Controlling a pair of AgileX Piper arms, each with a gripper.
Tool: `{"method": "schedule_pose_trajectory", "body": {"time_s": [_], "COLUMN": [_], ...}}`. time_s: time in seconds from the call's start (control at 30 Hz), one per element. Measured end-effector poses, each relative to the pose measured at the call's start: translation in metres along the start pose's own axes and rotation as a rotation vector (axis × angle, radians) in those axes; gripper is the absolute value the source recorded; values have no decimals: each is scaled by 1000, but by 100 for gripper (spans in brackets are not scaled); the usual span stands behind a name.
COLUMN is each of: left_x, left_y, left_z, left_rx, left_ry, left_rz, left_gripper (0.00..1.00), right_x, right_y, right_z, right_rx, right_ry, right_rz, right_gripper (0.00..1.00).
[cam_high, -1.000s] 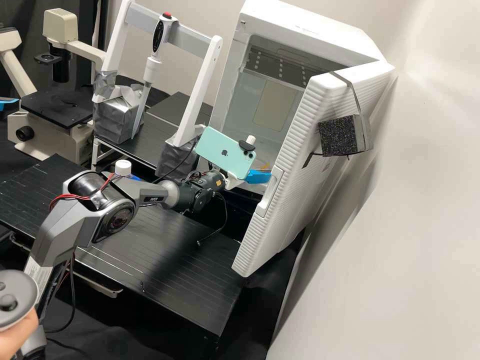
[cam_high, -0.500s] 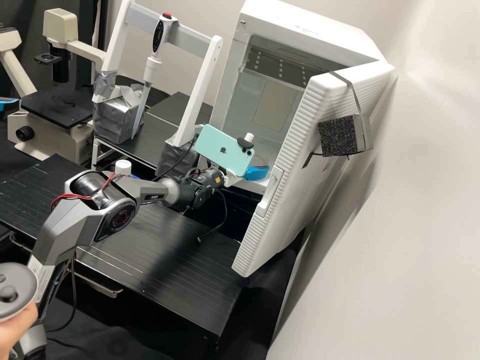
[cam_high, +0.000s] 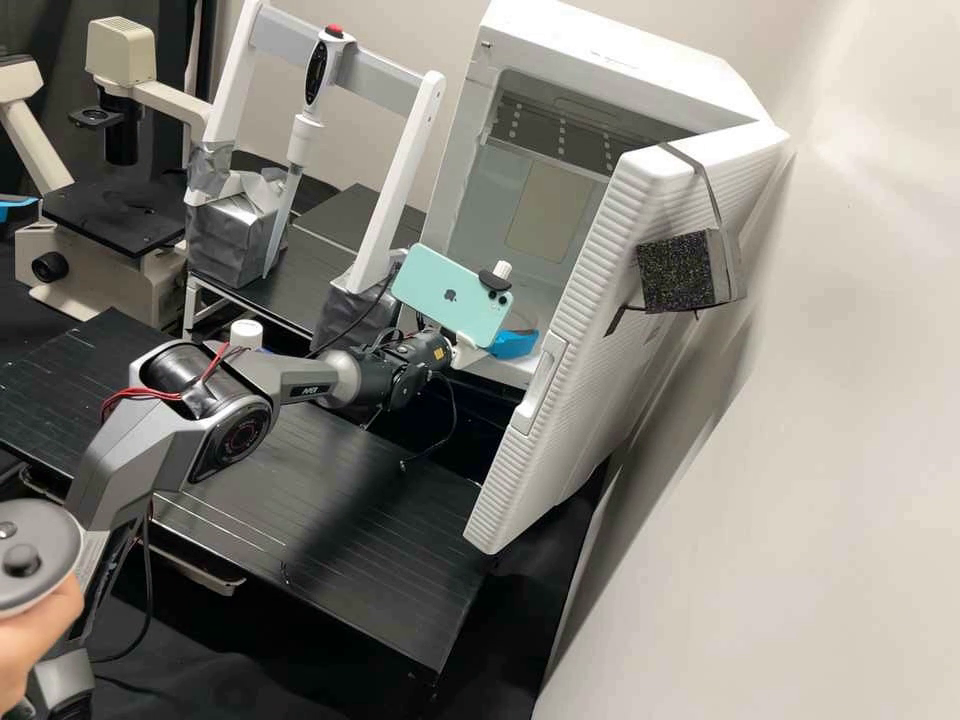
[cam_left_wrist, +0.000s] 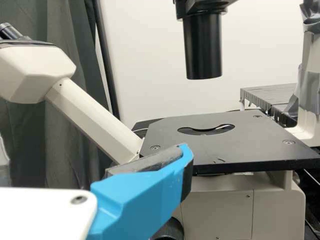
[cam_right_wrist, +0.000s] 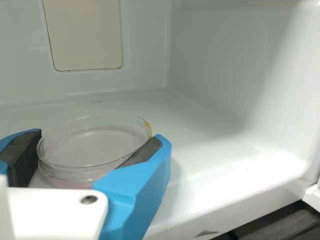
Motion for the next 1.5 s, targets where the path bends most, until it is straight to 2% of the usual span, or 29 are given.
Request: {"method": "schedule_pose_trajectory", "body": {"time_s": [0.2,0.47,0.63,0.7,1.07,1.23,1.33,1.47,1.5], "left_x": [0,0,0,0,0,0,0,0,0], "left_y": [0,0,0,0,0,0,0,0,0], "left_z": [0,0,0,0,0,0,0,0,0], "left_rx": [0,0,0,0,0,0,0,0,0], "left_ry": [0,0,0,0,0,0,0,0,0], "left_rz": [0,0,0,0,0,0,0,0,0], "left_gripper": [100,100,100,100,100,100,100,100,100], "right_x": [3,7,6,6,-14,-25,-27,-30,-32], "right_y": [5,14,20,21,37,36,36,34,32], "right_z": [-2,2,5,6,6,6,5,6,8], "right_rx": [1,35,42,34,35,36,36,24,11], "right_ry": [-12,-15,-17,-18,-27,-35,-13,-9,-16], "right_rz": [-2,22,33,34,63,55,69,68,62], "right_gripper": [0,0,0,0,0,0,0,0,0]}}
